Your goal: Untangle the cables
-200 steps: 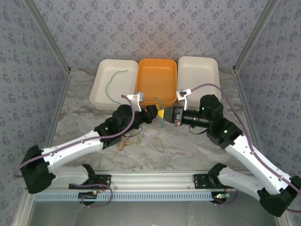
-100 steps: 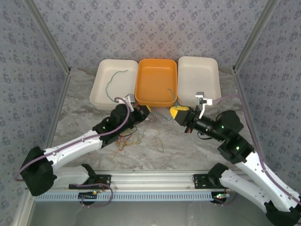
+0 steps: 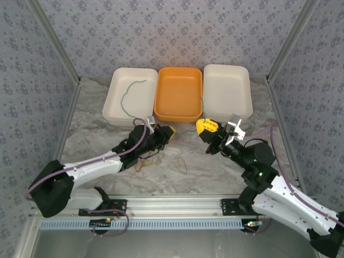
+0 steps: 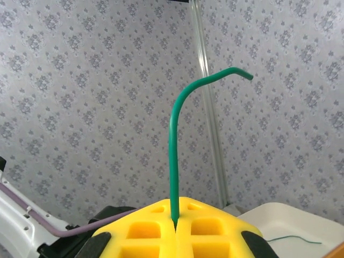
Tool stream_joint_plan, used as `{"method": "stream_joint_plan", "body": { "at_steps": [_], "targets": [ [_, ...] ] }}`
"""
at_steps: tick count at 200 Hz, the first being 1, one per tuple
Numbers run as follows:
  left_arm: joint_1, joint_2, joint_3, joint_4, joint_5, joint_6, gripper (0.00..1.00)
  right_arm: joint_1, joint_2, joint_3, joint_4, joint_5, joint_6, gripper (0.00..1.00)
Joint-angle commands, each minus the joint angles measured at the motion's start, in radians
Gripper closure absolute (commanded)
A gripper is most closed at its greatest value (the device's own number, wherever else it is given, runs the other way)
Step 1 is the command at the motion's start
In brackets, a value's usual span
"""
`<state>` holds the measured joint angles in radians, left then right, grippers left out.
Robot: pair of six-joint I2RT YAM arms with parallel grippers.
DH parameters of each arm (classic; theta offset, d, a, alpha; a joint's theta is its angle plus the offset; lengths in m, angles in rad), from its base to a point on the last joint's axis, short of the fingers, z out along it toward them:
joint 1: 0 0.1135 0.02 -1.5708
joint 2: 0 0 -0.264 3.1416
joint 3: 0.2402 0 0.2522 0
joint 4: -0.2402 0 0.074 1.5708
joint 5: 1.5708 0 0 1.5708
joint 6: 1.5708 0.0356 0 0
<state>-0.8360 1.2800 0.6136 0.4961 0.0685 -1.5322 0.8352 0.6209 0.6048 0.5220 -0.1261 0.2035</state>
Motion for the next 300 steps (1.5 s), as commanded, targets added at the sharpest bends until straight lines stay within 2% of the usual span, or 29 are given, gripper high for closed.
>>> {"method": "stream_joint_plan", "body": {
  "at_steps": [1,38,65,69,87,98,104,112,121,132,145,168,195,228,258,272,300],
  "targets": [
    [0.016,0.038,-0.061,0.047,-0.029,-0.136,1.0,0.01,-0.028,0.087,0.204,0.027,-0.074,1.0],
    [0.018,0.05,-0.122,0.141,-0.065,-0.265,1.0,0.023,-0.03,0.158,0.137,-0.009,-0.115,1.0],
    [0.02,0.011,-0.123,0.138,-0.057,-0.273,1.0,0.046,-0.013,0.211,-0.063,0.027,-0.159,1.0],
    [0.02,-0.006,-0.121,0.12,-0.055,-0.262,0.94,0.047,-0.008,0.22,-0.099,0.031,-0.163,1.0],
    [0.033,-0.112,-0.105,-0.005,-0.05,-0.177,0.52,0.05,0.008,0.244,-0.263,0.049,-0.188,1.0],
    [0.048,-0.202,-0.099,-0.119,-0.049,-0.117,0.29,0.05,0.008,0.237,-0.327,0.057,-0.203,1.0],
    [0.058,-0.257,-0.098,-0.194,-0.053,-0.084,0.2,0.051,0.005,0.23,-0.352,0.063,-0.211,1.0],
    [0.074,-0.338,-0.097,-0.289,-0.061,-0.047,0.16,0.051,0.004,0.222,-0.383,0.073,-0.222,1.0],
    [0.091,-0.438,-0.093,-0.398,-0.081,0.004,0.17,0.051,0.004,0.216,-0.421,0.091,-0.236,1.0],
    [0.1,-0.544,-0.061,-0.494,-0.105,0.105,0.25,0.053,0.005,0.214,-0.464,0.118,-0.254,1.0],
    [0.1,-0.6,0.023,-0.569,-0.074,0.245,0.29,0.056,0.018,0.216,-0.519,0.166,-0.269,1.0],
    [0.073,-0.543,0.206,-0.618,0.091,0.417,0.3,0.08,0.046,0.201,-0.559,0.234,-0.304,1.0],
    [-0.053,-0.428,0.373,-0.7,0.085,0.57,0.23,0.124,0.107,0.189,-0.567,0.272,-0.345,1.0],
    [-0.142,-0.307,0.466,-0.682,0.081,0.656,0.22,0.198,0.192,0.208,-0.584,0.359,-0.392,1.0],
    [-0.188,-0.209,0.552,-0.8,0.02,0.697,0.29,0.256,0.262,0.245,-0.609,0.426,-0.438,1.0],
    [-0.19,-0.192,0.561,-0.826,-0.004,0.697,0.36,0.275,0.285,0.254,-0.61,0.452,-0.457,1.0],
    [-0.19,-0.199,0.582,-0.945,-0.136,0.69,0.53,0.307,0.305,0.253,-0.59,0.493,-0.479,1.0]
  ]
}}
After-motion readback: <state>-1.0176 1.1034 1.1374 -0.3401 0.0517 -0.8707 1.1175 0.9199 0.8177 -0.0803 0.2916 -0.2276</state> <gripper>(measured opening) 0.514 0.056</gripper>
